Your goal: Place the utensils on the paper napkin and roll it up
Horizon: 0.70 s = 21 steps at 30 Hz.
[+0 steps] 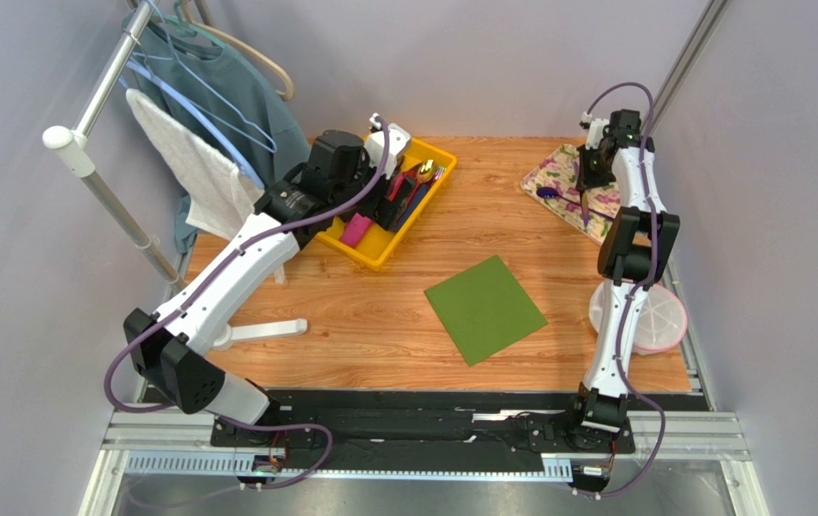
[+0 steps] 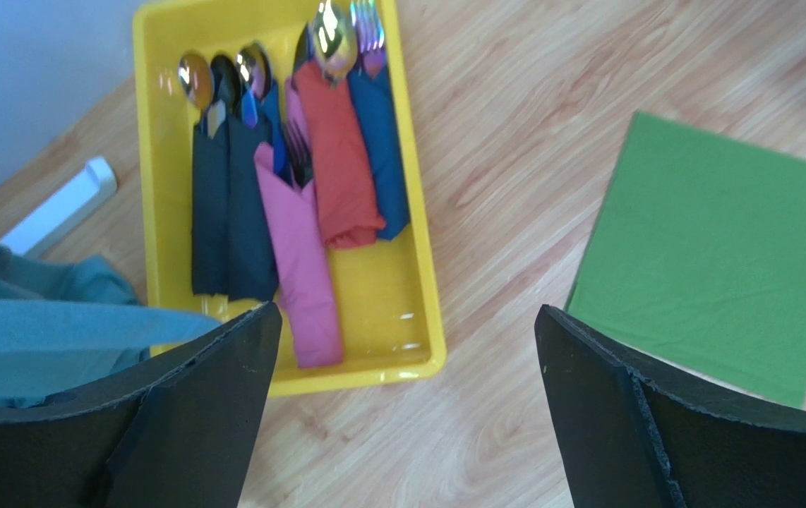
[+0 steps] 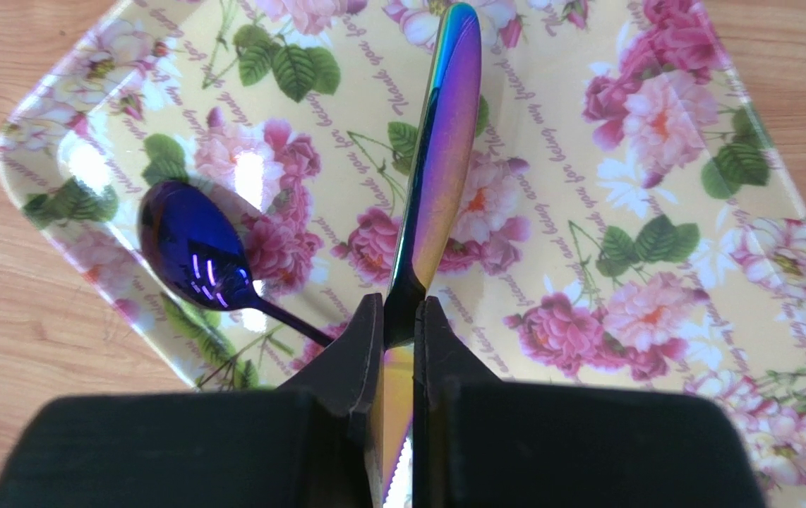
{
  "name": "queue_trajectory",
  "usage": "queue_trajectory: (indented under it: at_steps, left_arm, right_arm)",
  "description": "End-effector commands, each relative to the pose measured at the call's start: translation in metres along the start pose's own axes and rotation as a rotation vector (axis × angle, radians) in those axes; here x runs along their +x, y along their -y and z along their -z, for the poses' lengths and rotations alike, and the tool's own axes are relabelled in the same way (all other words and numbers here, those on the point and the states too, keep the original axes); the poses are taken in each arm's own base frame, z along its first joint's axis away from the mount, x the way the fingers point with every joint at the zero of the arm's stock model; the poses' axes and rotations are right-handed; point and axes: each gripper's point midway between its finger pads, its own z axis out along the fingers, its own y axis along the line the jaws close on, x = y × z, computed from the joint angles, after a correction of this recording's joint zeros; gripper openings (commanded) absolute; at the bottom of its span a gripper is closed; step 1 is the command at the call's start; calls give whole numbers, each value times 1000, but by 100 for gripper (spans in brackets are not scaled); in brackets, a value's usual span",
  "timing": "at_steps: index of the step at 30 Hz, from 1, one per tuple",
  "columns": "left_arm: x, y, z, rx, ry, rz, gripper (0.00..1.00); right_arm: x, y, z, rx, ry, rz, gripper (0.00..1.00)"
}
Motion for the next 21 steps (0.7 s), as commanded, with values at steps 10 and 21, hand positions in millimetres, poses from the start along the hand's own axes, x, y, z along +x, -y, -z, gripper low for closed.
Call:
queue_trajectory:
  at_steps: [10,21]
  left_arm:
    - [-44,49,47,287,256,-75,99]
    - [-55,71,84,424,421,-448,99]
  right_arm:
    - [-73,-42,119,-133,227,-16,0]
    - [-36,-184,260,-596,245,-16,0]
